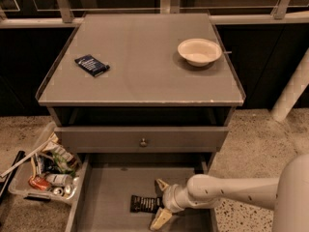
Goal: Pick rxbar chocolate from middle drawer and place on counter
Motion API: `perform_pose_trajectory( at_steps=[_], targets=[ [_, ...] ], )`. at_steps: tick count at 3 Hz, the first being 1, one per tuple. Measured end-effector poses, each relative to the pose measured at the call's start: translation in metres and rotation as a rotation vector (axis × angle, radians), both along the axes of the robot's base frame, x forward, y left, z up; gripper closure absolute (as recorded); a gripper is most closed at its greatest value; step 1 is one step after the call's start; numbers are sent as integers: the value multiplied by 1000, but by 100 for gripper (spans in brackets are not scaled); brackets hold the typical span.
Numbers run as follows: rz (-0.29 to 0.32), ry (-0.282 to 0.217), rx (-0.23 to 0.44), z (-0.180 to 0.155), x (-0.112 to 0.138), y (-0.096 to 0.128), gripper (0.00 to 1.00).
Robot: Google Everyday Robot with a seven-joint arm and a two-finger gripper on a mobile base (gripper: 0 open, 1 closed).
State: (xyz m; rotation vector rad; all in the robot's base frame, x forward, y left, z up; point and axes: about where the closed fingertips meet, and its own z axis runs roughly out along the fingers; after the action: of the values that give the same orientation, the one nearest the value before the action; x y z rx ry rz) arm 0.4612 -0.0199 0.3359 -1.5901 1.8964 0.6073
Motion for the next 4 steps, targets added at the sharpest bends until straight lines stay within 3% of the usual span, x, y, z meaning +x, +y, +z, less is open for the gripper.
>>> perform_pose_trajectory(
  at_steps=[1, 4],
  targets=[
    [0, 0, 0, 0, 0, 0, 19],
    [0, 0, 0, 0, 0, 0, 89]
  ],
)
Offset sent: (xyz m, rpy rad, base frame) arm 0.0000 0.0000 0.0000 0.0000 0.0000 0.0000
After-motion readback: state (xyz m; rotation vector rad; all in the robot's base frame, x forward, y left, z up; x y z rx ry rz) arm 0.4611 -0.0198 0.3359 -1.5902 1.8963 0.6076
